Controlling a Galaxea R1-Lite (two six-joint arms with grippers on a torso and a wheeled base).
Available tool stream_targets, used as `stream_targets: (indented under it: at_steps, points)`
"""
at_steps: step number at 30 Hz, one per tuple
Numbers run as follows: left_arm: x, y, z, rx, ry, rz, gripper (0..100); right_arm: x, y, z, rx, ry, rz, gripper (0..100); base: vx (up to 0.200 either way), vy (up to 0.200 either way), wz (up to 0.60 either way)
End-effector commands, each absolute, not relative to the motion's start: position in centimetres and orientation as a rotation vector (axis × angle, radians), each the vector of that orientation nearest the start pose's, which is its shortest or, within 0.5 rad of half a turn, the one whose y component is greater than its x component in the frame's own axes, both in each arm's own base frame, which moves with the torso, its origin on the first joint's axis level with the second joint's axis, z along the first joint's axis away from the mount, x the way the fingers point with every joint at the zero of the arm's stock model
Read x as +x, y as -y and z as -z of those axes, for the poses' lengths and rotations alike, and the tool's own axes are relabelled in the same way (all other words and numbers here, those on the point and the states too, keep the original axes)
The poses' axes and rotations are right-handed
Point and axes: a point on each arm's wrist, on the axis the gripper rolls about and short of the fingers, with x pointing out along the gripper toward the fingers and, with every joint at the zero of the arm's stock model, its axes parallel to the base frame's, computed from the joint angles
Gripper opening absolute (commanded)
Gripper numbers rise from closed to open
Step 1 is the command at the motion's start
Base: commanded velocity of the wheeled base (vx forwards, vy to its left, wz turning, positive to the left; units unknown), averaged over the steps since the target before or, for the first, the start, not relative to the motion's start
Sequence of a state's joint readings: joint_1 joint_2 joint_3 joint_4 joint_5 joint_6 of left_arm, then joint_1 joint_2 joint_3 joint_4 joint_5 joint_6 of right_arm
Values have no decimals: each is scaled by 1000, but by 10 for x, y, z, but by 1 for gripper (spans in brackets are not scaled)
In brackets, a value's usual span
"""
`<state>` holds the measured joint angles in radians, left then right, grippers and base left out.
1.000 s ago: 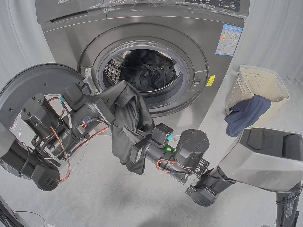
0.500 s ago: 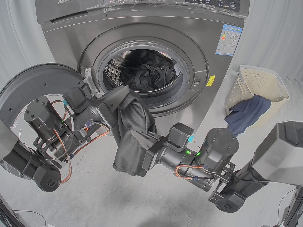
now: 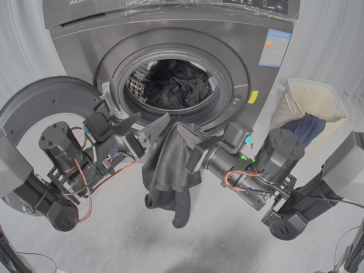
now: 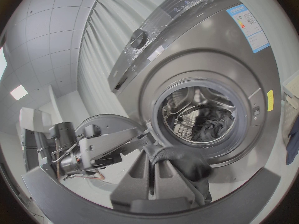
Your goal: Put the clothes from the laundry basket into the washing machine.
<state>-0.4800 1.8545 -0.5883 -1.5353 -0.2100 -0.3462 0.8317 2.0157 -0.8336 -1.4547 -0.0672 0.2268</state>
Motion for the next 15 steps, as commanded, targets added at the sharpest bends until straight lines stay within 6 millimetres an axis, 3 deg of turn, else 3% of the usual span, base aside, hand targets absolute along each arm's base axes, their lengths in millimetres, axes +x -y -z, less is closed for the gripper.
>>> stream_targets:
  at_steps: [1,8,15]
  points:
    - [271,146,-169,-363,150,728,100,258,-265,-175,371,189,-744,0,0,0,0]
    - [265,147,-165,-352,126,743,100,267,-263,-177,380,179,-713,0,0,0,0]
    - [243,149,-127,-195,-7,850,100,279,-279,-185,427,193,-682,0,0,0,0]
